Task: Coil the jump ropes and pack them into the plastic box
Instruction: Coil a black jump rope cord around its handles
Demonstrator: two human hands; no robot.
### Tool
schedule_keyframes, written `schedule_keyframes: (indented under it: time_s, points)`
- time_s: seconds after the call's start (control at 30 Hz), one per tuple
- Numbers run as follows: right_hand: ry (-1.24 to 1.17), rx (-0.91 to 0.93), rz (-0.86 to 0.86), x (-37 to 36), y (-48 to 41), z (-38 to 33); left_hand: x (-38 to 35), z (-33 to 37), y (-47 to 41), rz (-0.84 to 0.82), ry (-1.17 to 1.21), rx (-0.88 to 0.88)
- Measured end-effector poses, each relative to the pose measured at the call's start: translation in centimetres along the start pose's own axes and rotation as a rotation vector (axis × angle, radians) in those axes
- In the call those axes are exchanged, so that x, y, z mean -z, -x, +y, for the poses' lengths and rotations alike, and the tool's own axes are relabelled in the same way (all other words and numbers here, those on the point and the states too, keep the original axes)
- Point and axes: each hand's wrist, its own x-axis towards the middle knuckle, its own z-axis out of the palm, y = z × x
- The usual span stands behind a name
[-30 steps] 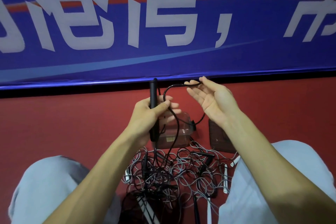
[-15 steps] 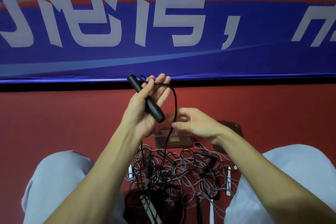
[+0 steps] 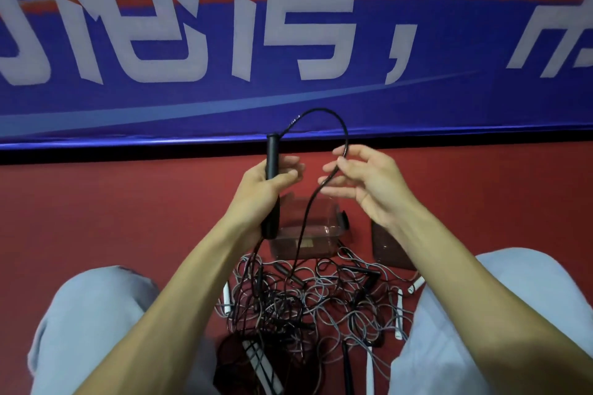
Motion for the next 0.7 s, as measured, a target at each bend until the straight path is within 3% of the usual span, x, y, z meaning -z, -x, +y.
schedule_keyframes:
  time_s: [0.17, 0.33, 0.5, 0.7]
  points:
    - [-0.394, 0.046, 0.042, 0.5, -0.1, -1.5, -0.6, -0.8, 0.2, -0.118, -0.259, -0.136]
    - [-0.824, 0.032, 0.145, 1.2, 0.1, -1.8, -1.2, -1.8, 0.7, -0.251, -0.338, -0.053]
    - [-0.769, 0.014, 0.186, 1.2, -0.3, -1.5, -1.9, -2.1, 0.9, -0.249, -0.262, -0.025]
    - [-0.484, 0.005, 0.214, 1.5, -0.8, -1.0, -1.5, -1.4, 0.5, -0.044, 0.004, -0.001]
